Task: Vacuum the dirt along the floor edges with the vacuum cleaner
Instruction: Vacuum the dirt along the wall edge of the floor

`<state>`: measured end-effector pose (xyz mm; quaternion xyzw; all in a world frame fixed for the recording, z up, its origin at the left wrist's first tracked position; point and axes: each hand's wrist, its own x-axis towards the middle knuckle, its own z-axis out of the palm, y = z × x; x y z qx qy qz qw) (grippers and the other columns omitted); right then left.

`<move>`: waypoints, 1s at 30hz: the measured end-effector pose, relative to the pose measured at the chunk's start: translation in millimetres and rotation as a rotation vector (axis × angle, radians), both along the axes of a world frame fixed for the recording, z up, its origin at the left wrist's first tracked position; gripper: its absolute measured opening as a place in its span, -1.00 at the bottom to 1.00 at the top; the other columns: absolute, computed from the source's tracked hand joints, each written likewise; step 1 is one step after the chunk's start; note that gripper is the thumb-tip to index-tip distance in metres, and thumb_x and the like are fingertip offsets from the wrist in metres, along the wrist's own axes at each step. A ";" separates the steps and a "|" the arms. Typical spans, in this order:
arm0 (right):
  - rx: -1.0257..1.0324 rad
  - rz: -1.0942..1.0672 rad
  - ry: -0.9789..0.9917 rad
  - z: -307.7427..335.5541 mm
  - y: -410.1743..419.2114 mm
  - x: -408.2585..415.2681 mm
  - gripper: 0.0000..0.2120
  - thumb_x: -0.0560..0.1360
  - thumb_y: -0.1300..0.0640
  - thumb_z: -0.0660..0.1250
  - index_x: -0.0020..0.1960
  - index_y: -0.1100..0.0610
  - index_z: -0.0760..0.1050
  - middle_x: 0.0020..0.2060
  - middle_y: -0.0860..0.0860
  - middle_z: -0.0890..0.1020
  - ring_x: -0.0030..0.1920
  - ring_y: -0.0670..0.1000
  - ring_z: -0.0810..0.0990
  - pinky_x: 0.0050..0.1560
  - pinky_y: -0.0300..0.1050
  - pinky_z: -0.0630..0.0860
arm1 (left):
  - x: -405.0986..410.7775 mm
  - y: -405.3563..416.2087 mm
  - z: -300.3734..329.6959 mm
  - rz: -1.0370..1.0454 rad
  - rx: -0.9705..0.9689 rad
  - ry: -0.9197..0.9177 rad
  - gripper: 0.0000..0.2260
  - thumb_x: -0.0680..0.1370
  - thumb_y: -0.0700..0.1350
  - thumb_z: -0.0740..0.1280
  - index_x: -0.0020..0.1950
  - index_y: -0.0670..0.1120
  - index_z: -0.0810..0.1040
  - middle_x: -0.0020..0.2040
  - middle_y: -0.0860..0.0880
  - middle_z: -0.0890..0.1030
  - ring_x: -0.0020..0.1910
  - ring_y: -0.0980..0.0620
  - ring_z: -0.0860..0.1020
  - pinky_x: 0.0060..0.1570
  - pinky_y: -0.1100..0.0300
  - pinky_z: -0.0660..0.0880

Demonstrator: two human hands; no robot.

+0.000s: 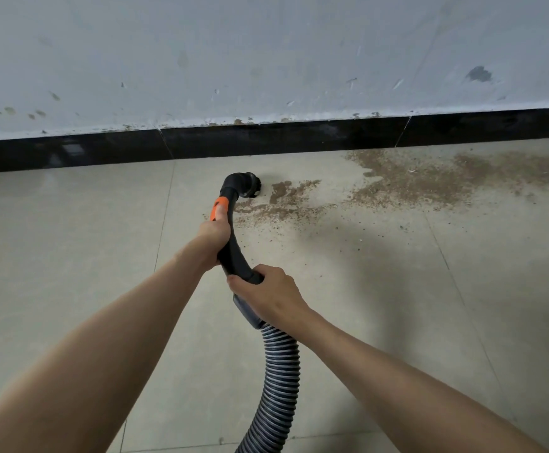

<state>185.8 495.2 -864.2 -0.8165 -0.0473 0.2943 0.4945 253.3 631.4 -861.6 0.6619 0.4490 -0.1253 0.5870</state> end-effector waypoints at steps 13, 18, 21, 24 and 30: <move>0.011 -0.170 0.014 -6.0 -53.0 9.8 -0.68 0.35 -0.22 0.34 -0.35 -0.01 0.38 -0.50 -0.15 0.46 -0.47 -0.11 0.43 -0.38 -0.22 0.36 | 27.2 -61.7 -0.6 -0.144 -0.002 -0.003 -0.36 0.58 0.31 0.01 0.30 -0.24 0.36 -0.01 -0.18 0.48 -0.08 -0.16 0.50 0.01 -0.06 0.54; 0.024 -0.218 0.023 -6.7 -72.4 17.4 -0.68 0.38 -0.20 0.35 -0.34 0.00 0.39 -0.47 -0.13 0.47 -0.45 -0.09 0.45 -0.39 -0.22 0.36 | 41.0 -85.4 -0.8 -0.198 -0.012 -0.008 -0.33 0.57 0.33 0.01 0.31 -0.24 0.35 0.00 -0.18 0.49 -0.08 -0.15 0.49 -0.08 -0.01 0.52; 0.021 -0.238 0.020 -8.2 -83.3 22.8 -0.69 0.39 -0.19 0.36 -0.31 0.02 0.41 -0.44 -0.11 0.50 -0.43 -0.08 0.47 -0.39 -0.23 0.38 | 49.0 -98.6 -2.4 -0.222 -0.023 -0.023 -0.34 0.58 0.32 0.01 0.32 -0.25 0.34 0.00 -0.17 0.48 -0.08 -0.14 0.49 -0.10 0.00 0.52; 0.021 -0.262 0.016 -11.1 -90.3 29.2 -0.69 0.39 -0.20 0.36 -0.30 0.01 0.42 -0.43 -0.10 0.51 -0.41 -0.08 0.49 -0.38 -0.22 0.39 | 56.6 -109.1 -3.3 -0.247 -0.010 -0.027 -0.36 0.58 0.31 0.01 0.30 -0.24 0.34 -0.10 -0.14 0.47 -0.13 -0.10 0.49 -0.20 0.05 0.50; 0.024 -0.264 0.000 -18.2 -78.2 41.3 -0.69 0.41 -0.18 0.35 -0.31 0.01 0.41 -0.43 -0.08 0.50 -0.41 -0.06 0.48 -0.38 -0.20 0.38 | 69.4 -102.2 -7.8 -0.232 -0.017 -0.061 -0.30 0.55 0.35 0.03 0.31 -0.26 0.34 0.00 -0.19 0.48 -0.06 -0.16 0.50 0.11 -0.08 0.53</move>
